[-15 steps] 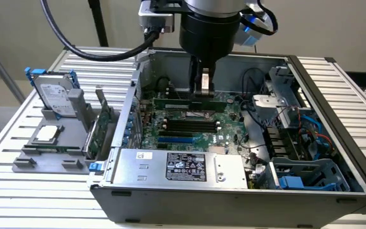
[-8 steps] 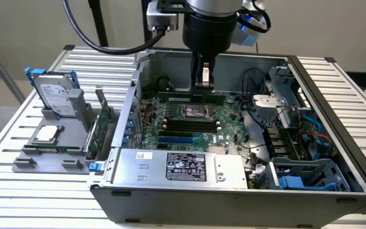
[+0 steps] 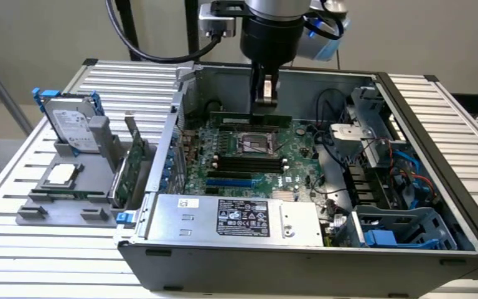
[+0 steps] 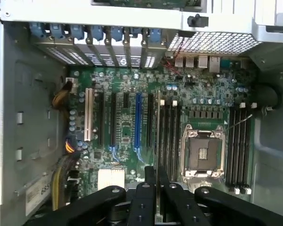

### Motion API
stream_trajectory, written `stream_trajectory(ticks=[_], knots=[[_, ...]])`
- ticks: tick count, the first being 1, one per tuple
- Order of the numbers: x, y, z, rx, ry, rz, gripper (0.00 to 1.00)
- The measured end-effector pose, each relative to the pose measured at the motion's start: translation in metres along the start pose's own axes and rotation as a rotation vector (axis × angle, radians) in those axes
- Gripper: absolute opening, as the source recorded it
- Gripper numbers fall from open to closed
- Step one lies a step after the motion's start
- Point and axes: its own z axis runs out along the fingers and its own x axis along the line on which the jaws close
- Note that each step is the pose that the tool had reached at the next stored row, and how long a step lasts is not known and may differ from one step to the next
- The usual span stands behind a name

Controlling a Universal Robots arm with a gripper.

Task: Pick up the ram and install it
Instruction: 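Insert the ram into the slot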

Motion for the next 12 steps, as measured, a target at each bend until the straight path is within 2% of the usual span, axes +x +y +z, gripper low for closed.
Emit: stream_trajectory(ticks=[6,10,12], knots=[[-0.024,-0.0046,0.0116,-0.0001,0.0001,0.0,0.0],[-0.032,-0.0105,0.0188,0.0,0.0003,0.0,0.0],[-0.032,-0.0108,0.019,0.0,0.0004,0.001,0.0]])
